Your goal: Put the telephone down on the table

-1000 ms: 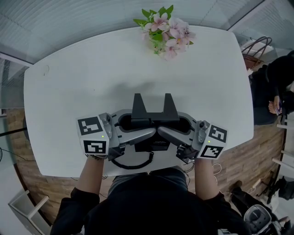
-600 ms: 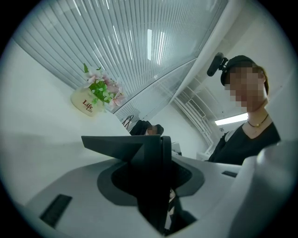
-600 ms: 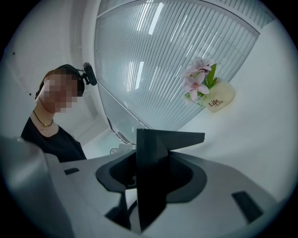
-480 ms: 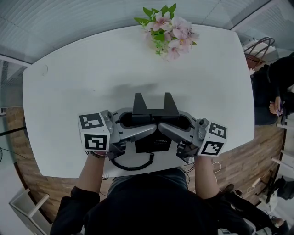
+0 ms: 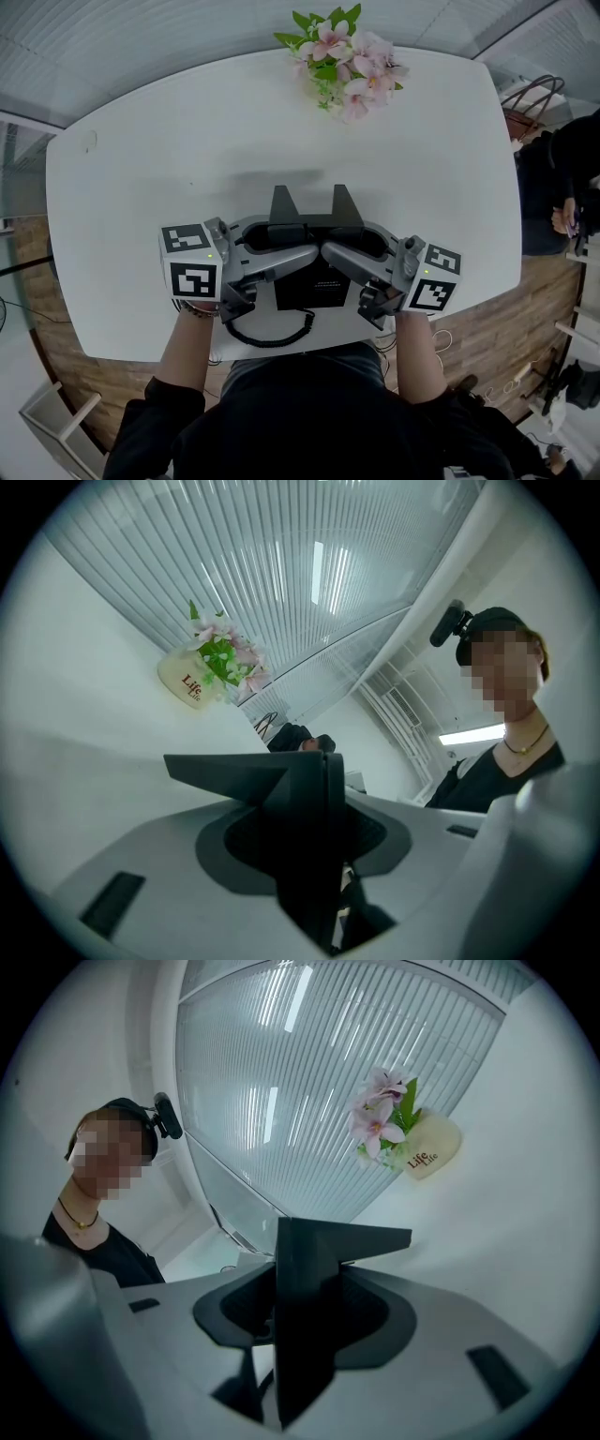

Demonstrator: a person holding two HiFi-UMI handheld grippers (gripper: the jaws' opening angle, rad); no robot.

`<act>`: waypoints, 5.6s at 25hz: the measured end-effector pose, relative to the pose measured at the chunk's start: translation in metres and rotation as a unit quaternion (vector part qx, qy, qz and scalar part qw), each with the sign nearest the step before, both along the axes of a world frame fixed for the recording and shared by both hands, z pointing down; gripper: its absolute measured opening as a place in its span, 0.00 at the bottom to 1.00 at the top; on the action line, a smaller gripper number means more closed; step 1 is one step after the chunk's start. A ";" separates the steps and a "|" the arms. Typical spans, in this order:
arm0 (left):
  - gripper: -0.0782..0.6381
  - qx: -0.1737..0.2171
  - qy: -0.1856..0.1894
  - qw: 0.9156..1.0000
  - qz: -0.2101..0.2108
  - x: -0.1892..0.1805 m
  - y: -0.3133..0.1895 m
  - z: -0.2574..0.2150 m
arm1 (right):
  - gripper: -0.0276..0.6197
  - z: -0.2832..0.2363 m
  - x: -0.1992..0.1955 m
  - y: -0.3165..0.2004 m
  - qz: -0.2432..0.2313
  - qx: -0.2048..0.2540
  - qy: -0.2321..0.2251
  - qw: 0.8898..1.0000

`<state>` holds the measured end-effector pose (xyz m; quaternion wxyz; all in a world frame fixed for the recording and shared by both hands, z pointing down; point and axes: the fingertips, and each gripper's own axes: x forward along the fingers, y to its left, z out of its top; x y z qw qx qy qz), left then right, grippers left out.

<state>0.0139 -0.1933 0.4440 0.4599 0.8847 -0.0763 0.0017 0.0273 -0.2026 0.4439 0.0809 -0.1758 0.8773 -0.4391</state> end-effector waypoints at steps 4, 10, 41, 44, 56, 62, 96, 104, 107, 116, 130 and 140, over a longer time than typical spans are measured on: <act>0.36 -0.014 0.000 1.000 -0.005 0.000 -0.003 0.004 | 0.34 0.005 0.000 -0.003 0.000 -0.016 0.000 1.000; 0.36 -0.031 0.008 0.999 -0.011 -0.001 -0.008 0.009 | 0.34 0.011 -0.001 -0.008 0.004 -0.034 -0.006 0.999; 0.36 -0.101 0.011 0.994 -0.028 -0.006 -0.021 0.027 | 0.34 0.030 -0.005 -0.021 0.009 -0.097 -0.002 0.995; 0.36 -0.106 0.012 0.994 -0.030 -0.007 -0.022 0.028 | 0.34 0.030 -0.006 -0.022 0.008 -0.101 0.000 0.995; 0.36 -0.117 0.021 0.992 -0.035 -0.007 -0.022 0.027 | 0.34 0.029 -0.006 -0.022 0.005 -0.112 0.005 0.994; 0.36 -0.119 0.024 0.992 -0.034 -0.007 -0.022 0.028 | 0.34 0.030 -0.006 -0.022 0.005 -0.114 0.003 0.993; 0.61 -0.066 -0.094 0.980 -0.163 -0.030 -0.023 0.039 | 0.61 0.019 0.010 -0.023 0.097 -0.034 0.114 0.988; 0.61 0.000 -0.126 0.968 -0.216 -0.043 -0.023 0.022 | 0.62 -0.005 0.024 -0.025 0.161 0.010 0.129 0.978; 0.61 0.040 -0.143 0.966 -0.211 -0.044 -0.017 0.011 | 0.62 -0.019 0.029 -0.021 0.180 0.038 0.143 0.972; 0.61 0.164 -0.177 0.951 -0.193 -0.041 0.003 -0.036 | 0.62 -0.073 0.034 -0.006 0.227 0.137 0.176 0.948; 0.61 0.277 -0.163 0.919 -0.230 -0.060 0.012 -0.116 | 0.62 -0.147 0.019 0.024 0.256 0.263 0.184 0.912; 0.61 0.335 -0.160 0.898 -0.237 -0.063 0.023 -0.156 | 0.60 -0.179 0.010 0.038 0.259 0.320 0.186 0.892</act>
